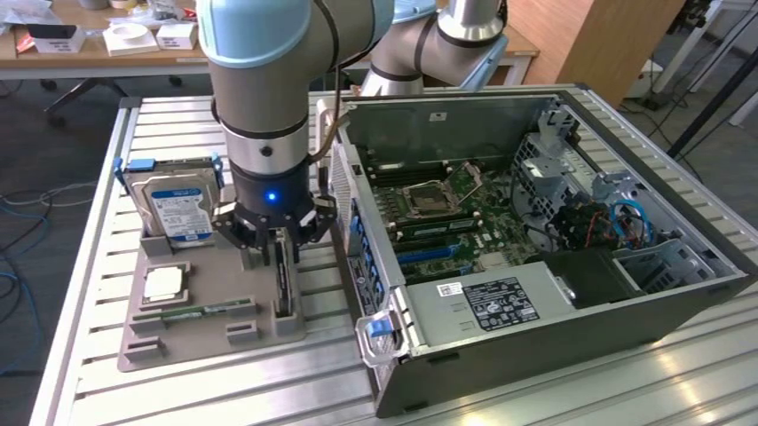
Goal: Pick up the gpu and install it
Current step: 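Pick up the gpu and move the gpu toward the slot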
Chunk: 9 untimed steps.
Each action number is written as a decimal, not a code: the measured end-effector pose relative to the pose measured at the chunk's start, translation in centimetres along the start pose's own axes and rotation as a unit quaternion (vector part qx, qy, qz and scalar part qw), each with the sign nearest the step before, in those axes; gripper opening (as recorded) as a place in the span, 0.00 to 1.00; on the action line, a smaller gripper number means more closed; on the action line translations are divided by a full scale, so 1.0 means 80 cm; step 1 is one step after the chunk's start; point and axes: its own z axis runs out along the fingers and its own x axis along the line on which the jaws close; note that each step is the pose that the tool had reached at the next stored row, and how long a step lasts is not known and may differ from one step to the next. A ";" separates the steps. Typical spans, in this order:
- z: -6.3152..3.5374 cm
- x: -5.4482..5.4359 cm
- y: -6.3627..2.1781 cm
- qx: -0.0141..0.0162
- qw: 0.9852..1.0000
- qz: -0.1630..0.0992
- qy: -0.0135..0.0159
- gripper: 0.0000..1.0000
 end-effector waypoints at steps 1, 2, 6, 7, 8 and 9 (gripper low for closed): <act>0.001 0.000 0.000 0.000 1.000 0.000 0.000 0.43; 0.001 0.000 0.000 0.000 1.000 0.000 0.000 0.43; 0.002 0.001 0.000 0.000 1.000 0.000 0.000 0.43; 0.002 0.001 0.000 0.000 1.000 0.000 0.000 0.43; 0.002 0.002 0.000 0.000 1.000 0.000 0.000 0.43; 0.002 0.002 0.000 0.000 1.000 0.000 0.000 0.43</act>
